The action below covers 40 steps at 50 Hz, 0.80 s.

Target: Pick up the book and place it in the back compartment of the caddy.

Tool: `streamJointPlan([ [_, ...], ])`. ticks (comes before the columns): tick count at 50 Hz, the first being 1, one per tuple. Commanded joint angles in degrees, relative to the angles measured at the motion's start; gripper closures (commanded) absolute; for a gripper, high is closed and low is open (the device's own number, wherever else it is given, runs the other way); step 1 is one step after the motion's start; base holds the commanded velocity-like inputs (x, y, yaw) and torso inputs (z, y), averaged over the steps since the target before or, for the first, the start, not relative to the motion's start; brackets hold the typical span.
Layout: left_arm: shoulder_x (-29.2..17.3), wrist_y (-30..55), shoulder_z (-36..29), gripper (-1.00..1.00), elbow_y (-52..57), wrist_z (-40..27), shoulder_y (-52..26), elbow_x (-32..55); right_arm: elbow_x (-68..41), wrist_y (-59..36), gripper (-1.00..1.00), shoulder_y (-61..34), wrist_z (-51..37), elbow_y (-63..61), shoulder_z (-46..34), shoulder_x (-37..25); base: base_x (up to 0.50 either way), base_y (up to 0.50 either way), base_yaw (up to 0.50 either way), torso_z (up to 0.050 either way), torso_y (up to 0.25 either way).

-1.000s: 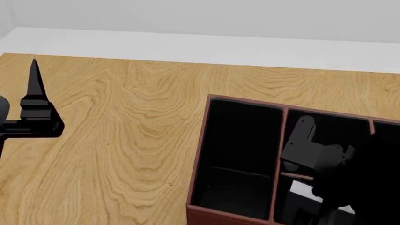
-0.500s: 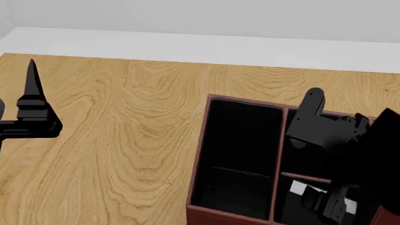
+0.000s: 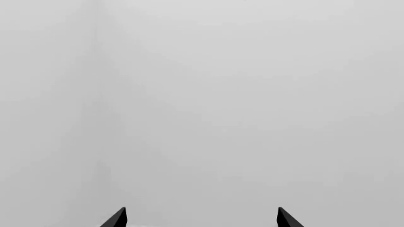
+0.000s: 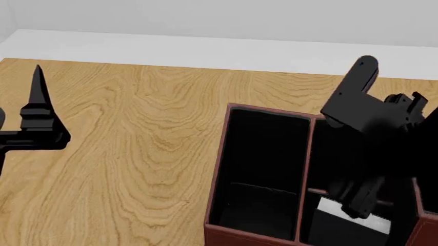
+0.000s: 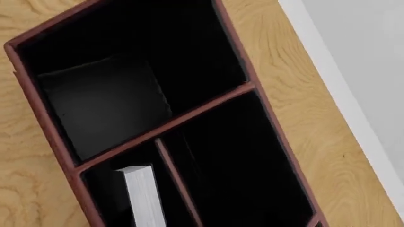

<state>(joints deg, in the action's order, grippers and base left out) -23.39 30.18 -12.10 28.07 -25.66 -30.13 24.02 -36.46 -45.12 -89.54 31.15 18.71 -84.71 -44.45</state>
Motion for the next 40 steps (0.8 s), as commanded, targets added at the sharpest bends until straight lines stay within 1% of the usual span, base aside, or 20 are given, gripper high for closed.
streamJointPlan([
  [1, 0.1, -1.4, -0.1, -1.00, -1.3, 1.0, -0.2, 0.3, -3.0, -2.1, -1.00, 0.9, -11.8, -7.9, 6.0, -3.9, 0.00, 0.00, 0.00, 0.000, 0.000],
  [7, -0.2, -1.0, 0.2, -1.00, -0.9, 0.8, -0.3, 0.6, -3.4, 0.5, -1.00, 2.6, -18.5, -11.5, 9.0, -5.6, 0.00, 0.00, 0.00, 0.000, 0.000],
  [9, -0.3, -0.8, 0.2, -1.00, -0.7, 0.7, -0.3, 0.7, -3.9, 0.7, -1.00, 3.0, -21.5, -12.9, 10.4, -6.0, 0.00, 0.00, 0.00, 0.000, 0.000],
  [16, -0.5, -0.6, 0.5, -1.00, -0.2, 0.6, -0.2, 1.1, -5.8, 0.2, -1.00, 4.2, -27.7, -18.6, 13.0, -8.2, 0.00, 0.00, 0.00, 0.000, 0.000],
  [25, -0.9, -0.8, 0.6, -1.00, 0.0, 0.6, 0.3, 1.3, -9.2, 0.3, -1.00, 7.3, -41.7, -27.7, 18.2, -11.6, 0.00, 0.00, 0.00, 0.000, 0.000],
  [26, -0.9, -0.9, 0.6, -1.00, -0.1, 0.7, 0.4, 1.2, -9.6, -0.1, -1.00, 7.5, -42.1, -28.3, 18.3, -11.8, 0.00, 0.00, 0.00, 0.000, 0.000],
  [27, -0.9, -1.0, 0.7, -1.00, -0.1, 0.7, 0.4, 1.3, -9.5, -1.3, -1.00, 7.7, -44.7, -28.9, 18.5, -11.8, 0.00, 0.00, 0.00, 0.000, 0.000],
  [28, -1.0, -1.0, 0.7, -1.00, -0.2, 0.7, 0.5, 1.3, -10.4, -0.7, -1.00, 8.0, -44.6, -29.3, 19.0, -12.1, 0.00, 0.00, 0.00, 0.000, 0.000],
  [37, -1.0, -2.3, 0.9, -1.00, -1.4, 1.1, 0.9, 1.1, -13.1, -0.7, -1.00, 10.5, -53.6, -35.7, 21.8, -14.2, 0.00, 0.00, 0.00, 0.000, 0.000],
  [40, -0.9, -3.0, 0.9, -1.00, -1.9, 1.3, 0.9, 1.0, -13.3, -0.5, -1.00, 11.4, -55.4, -37.6, 21.9, -14.7, 0.00, 0.00, 0.00, 0.000, 0.000],
])
